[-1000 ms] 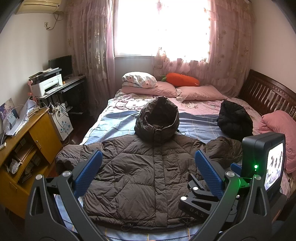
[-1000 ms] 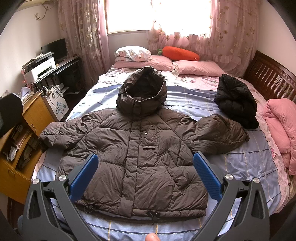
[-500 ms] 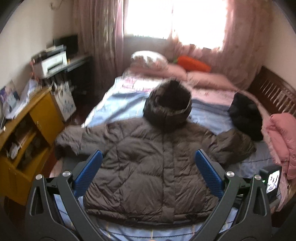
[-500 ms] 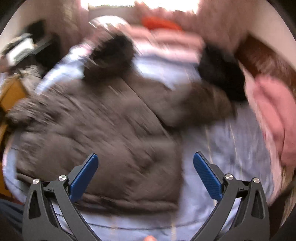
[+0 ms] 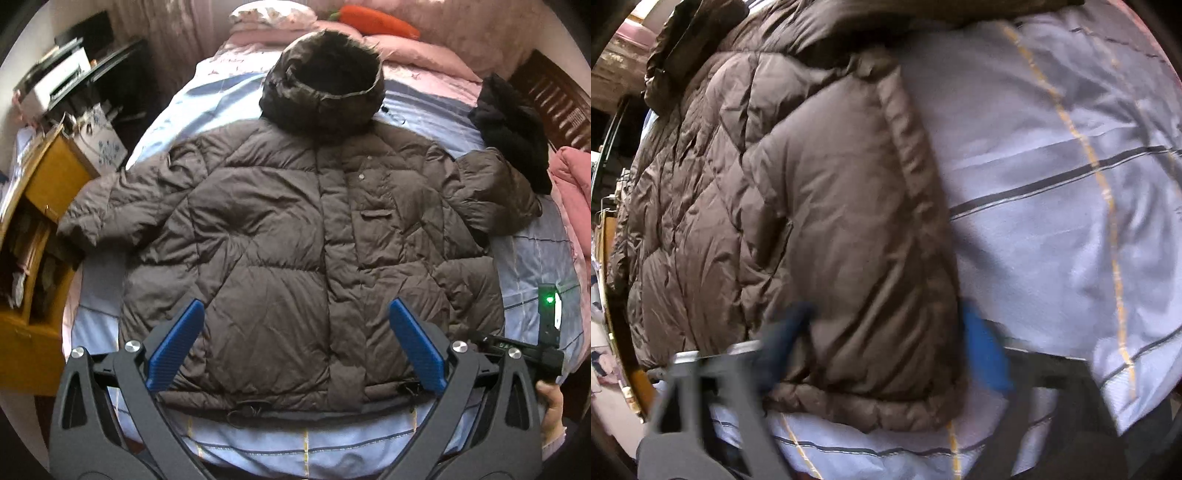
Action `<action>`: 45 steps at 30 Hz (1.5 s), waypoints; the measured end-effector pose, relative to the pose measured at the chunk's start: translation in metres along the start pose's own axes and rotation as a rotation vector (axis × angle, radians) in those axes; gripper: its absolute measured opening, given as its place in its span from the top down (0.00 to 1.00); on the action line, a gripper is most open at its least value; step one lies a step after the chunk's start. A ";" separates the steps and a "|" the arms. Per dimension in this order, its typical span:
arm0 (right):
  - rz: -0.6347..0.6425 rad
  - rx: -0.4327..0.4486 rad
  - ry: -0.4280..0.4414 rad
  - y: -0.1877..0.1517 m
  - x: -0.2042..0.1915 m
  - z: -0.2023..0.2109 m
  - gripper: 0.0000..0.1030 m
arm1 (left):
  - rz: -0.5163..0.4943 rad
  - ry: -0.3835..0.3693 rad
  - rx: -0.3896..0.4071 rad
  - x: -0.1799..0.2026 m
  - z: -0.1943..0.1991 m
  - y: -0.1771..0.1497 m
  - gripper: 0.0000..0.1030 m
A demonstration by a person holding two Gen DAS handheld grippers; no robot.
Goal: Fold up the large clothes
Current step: 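Move the right tool to the jacket sleeve and grasp its cuff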
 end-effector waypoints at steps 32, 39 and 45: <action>-0.724 0.472 0.393 0.243 0.141 0.102 0.12 | 0.006 0.008 0.108 0.043 -0.031 0.042 0.02; -0.716 0.388 0.402 0.292 0.149 0.054 0.96 | -0.003 -0.008 -0.072 0.074 -0.115 0.032 0.02; -0.728 0.705 0.336 0.273 0.170 0.129 1.00 | -0.020 0.050 -0.057 0.070 -0.126 0.027 0.02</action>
Point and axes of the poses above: each gripper's, at about its wrist camera, not at the fingertips, and z roughly against the way its jaws point, x to its right, y to its top, the point moved 9 cm from there along -z, roughly the way its jaws point, and after that the axes turned 1 degree about z, right-handed, at the moved point
